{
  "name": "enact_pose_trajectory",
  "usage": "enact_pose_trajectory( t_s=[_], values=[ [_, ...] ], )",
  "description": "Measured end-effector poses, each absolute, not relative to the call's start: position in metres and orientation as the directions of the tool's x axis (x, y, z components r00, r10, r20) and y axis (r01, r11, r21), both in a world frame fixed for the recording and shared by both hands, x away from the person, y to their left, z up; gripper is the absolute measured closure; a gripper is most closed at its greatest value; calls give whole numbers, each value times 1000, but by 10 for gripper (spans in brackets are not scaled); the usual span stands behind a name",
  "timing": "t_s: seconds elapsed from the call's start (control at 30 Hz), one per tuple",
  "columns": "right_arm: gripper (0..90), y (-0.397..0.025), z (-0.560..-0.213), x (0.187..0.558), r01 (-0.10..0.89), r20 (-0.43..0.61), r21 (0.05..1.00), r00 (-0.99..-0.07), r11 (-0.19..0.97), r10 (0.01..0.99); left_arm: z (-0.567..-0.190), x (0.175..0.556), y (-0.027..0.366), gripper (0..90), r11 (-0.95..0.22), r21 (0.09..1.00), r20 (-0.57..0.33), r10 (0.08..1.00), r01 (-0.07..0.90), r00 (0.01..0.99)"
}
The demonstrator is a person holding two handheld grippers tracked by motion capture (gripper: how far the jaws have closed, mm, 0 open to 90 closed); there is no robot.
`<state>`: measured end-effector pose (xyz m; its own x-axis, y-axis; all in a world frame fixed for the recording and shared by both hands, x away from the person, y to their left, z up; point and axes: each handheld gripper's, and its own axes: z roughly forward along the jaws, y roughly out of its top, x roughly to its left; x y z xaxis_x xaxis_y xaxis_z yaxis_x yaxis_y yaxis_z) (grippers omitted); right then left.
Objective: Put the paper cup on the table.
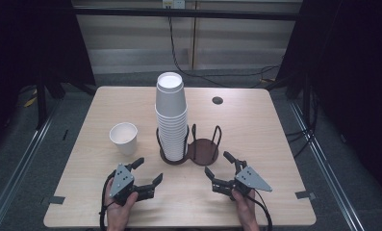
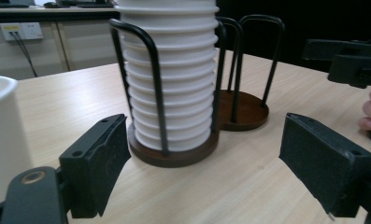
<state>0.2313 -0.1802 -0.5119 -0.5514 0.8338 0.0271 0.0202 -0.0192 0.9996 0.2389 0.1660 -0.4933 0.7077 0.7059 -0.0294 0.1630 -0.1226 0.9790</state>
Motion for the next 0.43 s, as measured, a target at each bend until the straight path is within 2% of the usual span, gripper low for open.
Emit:
enact_pose_trajectory(
  t_s=[0.17,0.37,0.43],
  values=[
    [134,-180,-512,231,21,27,1000,-553,-19,833,-503,237,155,162,-149,975,-16,695,166,719],
    [134,-180,-512,231,20,26,1000,-552,-18,833,-506,234,152,157,-94,991,-8,684,99,729],
    [134,-180,-512,231,20,27,1000,-553,-18,833,-508,231,155,155,-52,998,1,678,47,735]
  ],
)
